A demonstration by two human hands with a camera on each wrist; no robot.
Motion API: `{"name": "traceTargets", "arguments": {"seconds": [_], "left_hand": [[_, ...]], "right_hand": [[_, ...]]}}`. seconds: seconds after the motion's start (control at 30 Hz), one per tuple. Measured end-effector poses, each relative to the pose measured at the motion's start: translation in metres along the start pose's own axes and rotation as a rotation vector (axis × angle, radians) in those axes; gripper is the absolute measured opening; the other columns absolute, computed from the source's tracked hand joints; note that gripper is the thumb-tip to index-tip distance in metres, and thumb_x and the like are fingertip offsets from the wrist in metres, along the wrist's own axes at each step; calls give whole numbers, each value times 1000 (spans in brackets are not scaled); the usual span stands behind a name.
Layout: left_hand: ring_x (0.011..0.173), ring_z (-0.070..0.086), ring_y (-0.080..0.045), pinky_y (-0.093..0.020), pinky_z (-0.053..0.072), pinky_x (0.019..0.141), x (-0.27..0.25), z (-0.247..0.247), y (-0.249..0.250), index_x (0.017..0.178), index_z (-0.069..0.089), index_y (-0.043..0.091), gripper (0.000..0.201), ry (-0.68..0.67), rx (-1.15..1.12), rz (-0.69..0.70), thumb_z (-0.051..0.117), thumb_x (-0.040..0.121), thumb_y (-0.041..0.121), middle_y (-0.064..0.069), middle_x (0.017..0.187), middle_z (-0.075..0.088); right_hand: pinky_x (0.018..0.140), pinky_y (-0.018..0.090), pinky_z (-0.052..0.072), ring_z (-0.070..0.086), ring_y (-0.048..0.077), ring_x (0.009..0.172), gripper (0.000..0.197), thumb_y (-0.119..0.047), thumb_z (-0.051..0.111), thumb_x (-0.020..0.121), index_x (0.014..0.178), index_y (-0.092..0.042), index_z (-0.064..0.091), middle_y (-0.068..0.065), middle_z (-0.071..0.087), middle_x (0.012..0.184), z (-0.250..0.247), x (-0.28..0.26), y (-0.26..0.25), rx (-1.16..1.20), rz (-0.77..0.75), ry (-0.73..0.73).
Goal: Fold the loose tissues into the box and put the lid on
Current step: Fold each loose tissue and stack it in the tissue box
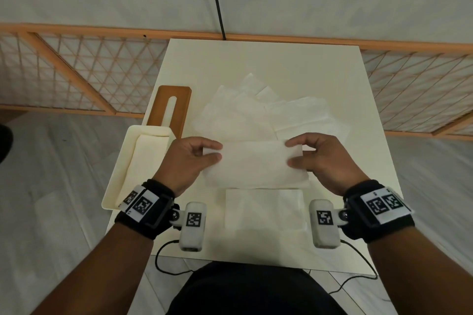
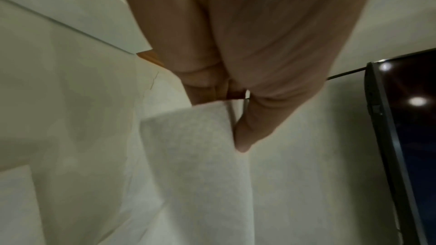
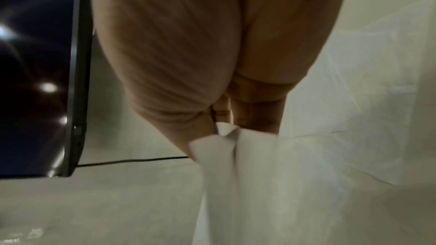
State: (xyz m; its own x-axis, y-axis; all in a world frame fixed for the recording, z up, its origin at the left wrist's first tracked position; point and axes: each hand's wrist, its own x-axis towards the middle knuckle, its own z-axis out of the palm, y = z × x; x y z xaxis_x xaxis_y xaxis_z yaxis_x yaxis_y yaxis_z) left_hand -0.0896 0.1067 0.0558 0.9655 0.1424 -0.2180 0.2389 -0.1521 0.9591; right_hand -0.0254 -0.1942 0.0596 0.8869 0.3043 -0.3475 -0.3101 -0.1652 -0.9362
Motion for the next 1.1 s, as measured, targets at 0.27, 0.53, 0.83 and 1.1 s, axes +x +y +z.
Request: {"name": "traceTargets", "arguments": {"seconds": [0.27, 0.53, 0.83, 1.1], "left_hand": [[73, 55, 0, -17, 45, 72, -19, 41, -68, 98, 74, 25, 24, -59, 487, -163, 83, 77, 19, 20, 83, 62], [82, 56, -6, -3, 39, 71, -23, 68, -114, 102, 71, 17, 21, -83, 657, -180, 76, 82, 14, 4, 100, 58], [85, 58, -13, -19, 46, 80, -26, 70, -122, 90, 69, 19, 14, -78, 694, -216, 74, 79, 12, 1, 98, 59], [78, 63, -16, -28, 53, 70, -28, 68, -127, 89, 59, 17, 10, 39, 649, -337, 65, 83, 13, 3, 86, 64]], "right_hand": [[63, 16, 54, 68, 19, 72, 41, -7, 82, 71, 105, -26, 72, 8, 74, 85, -1, -6, 80, -567, 108, 35], [68, 2, 40, 55, 7, 80, 46, 4, 73, 73, 114, -15, 69, -1, 58, 120, 10, -13, 138, -752, 98, 64], [83, 8, 34, 53, 13, 93, 48, 6, 72, 72, 118, -7, 70, 5, 57, 122, 11, -10, 146, -828, 31, 28], [89, 30, 48, 62, 27, 104, 50, -19, 70, 82, 128, -10, 56, 7, 67, 109, 3, -10, 141, -844, 260, 172]]}}
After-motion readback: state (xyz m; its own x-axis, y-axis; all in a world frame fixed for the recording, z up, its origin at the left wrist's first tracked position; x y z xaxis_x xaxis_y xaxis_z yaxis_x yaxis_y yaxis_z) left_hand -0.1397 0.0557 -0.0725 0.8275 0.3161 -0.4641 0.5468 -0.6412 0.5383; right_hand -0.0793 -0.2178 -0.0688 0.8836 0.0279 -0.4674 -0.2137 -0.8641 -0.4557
